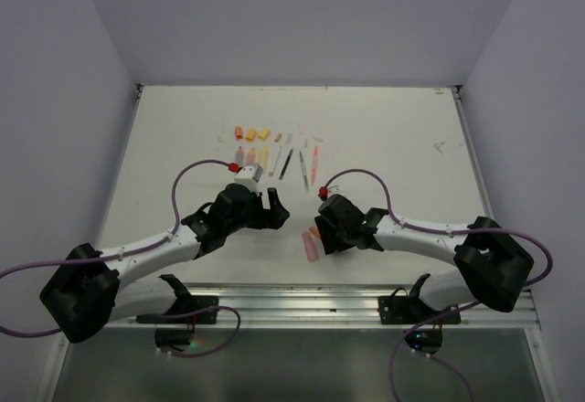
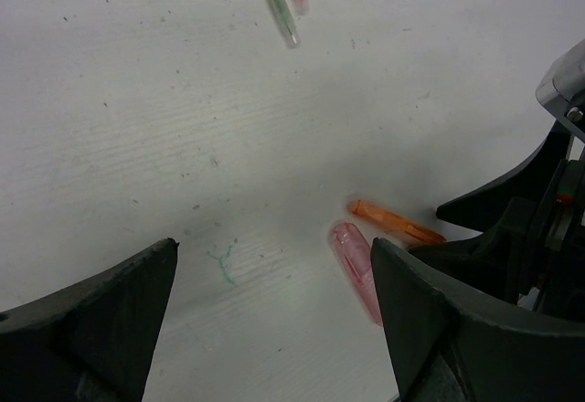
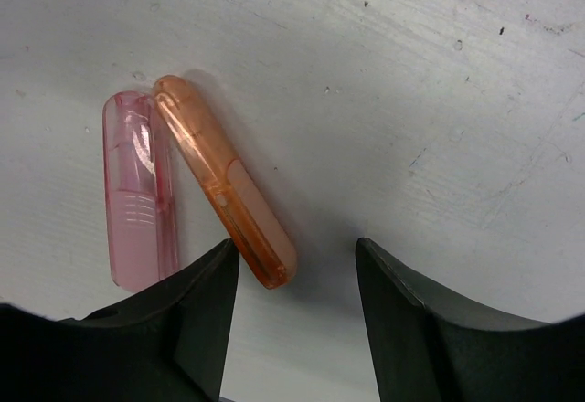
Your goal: Open the pen caps
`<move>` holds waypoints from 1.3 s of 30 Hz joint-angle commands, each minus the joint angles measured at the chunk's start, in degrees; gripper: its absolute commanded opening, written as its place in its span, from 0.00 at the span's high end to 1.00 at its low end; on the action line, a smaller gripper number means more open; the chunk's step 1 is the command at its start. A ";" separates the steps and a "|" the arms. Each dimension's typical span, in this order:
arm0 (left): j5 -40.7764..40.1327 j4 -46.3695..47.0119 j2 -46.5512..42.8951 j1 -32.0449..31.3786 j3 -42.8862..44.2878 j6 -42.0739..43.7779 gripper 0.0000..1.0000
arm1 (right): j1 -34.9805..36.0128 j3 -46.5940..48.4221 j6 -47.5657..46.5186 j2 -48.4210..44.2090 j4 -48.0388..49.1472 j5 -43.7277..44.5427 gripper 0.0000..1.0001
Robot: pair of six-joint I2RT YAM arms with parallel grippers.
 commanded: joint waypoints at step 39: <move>28.63 19.70 -9.70 6.02 8.03 8.09 0.19 | 0.42 3.37 -8.86 -27.16 18.81 -13.99 0.99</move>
